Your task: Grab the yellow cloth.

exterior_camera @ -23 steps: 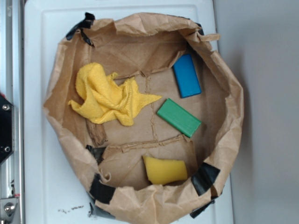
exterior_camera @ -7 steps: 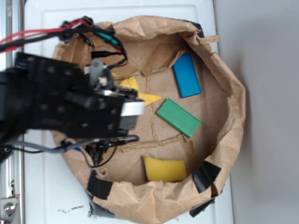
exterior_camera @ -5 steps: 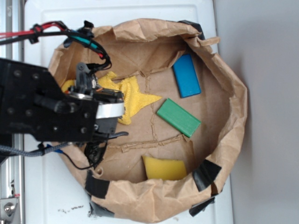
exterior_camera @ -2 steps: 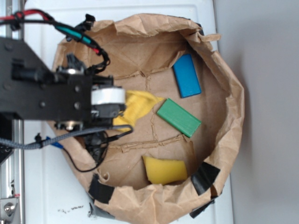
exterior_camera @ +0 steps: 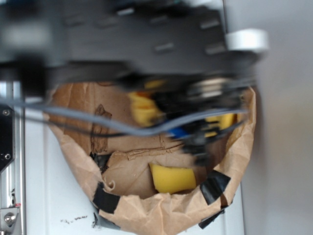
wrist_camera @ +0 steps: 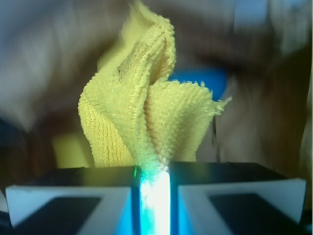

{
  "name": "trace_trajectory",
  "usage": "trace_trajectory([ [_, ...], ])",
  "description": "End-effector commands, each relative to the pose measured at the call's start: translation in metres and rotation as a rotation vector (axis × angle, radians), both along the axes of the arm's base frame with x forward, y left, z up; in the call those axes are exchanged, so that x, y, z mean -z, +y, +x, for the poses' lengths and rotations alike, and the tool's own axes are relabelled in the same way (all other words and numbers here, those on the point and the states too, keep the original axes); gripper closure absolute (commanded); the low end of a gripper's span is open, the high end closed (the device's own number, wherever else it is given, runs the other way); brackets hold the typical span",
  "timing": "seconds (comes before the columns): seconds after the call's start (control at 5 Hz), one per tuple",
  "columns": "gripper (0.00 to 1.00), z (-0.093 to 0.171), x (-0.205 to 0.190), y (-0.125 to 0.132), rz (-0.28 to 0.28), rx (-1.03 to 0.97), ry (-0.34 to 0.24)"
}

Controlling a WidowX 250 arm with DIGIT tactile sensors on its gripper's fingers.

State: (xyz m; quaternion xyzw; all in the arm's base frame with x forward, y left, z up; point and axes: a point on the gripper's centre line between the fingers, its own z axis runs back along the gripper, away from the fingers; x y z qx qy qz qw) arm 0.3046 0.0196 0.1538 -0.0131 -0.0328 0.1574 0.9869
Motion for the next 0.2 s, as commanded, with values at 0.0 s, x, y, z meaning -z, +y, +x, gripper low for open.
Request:
trace_trajectory([
  [0.0, 1.0, -0.0097, -0.0339, 0.0066, -0.033, -0.022, -0.045],
])
